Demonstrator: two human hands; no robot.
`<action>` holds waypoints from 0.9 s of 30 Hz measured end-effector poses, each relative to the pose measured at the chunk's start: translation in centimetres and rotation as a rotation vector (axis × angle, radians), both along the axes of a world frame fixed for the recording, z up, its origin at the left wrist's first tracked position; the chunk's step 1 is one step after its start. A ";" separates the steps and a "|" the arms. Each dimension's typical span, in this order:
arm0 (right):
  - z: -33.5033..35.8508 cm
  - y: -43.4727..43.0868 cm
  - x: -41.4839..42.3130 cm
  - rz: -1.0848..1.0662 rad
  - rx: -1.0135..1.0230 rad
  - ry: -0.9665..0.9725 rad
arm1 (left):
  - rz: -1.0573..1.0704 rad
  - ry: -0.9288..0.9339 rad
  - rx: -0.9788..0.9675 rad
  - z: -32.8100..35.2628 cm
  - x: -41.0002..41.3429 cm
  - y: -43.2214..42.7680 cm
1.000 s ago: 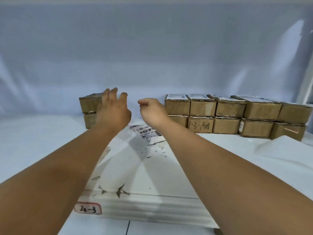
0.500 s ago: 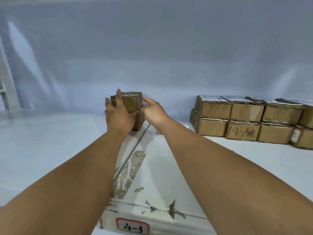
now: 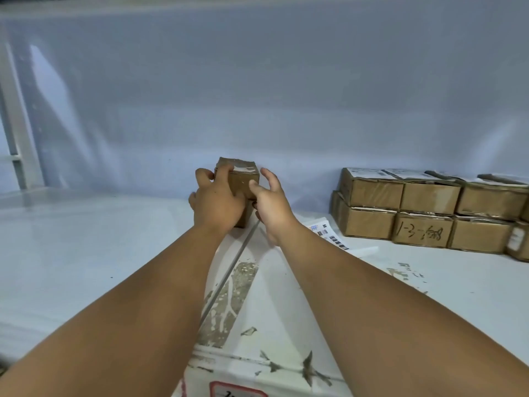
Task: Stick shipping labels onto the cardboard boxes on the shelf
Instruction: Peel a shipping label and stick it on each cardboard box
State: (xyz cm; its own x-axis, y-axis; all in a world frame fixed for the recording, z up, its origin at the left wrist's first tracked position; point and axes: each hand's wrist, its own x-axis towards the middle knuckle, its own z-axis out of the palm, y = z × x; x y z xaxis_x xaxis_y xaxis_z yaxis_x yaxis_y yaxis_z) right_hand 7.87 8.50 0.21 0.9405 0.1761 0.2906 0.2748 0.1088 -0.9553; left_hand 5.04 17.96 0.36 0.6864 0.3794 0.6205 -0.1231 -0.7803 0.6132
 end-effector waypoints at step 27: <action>3.9 -17.0 -9.1 -0.024 0.114 0.092 | -0.706 0.041 -0.687 4.3 -7.6 -11.9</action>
State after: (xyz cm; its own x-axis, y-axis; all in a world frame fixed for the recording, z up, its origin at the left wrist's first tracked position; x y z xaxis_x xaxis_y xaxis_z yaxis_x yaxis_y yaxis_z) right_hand -1.25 -8.47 4.13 0.9677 0.1237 0.2195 0.1902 0.2129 -0.9584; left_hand -2.59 6.11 4.67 0.9098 0.1435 0.3894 -0.3923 -0.0084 0.9198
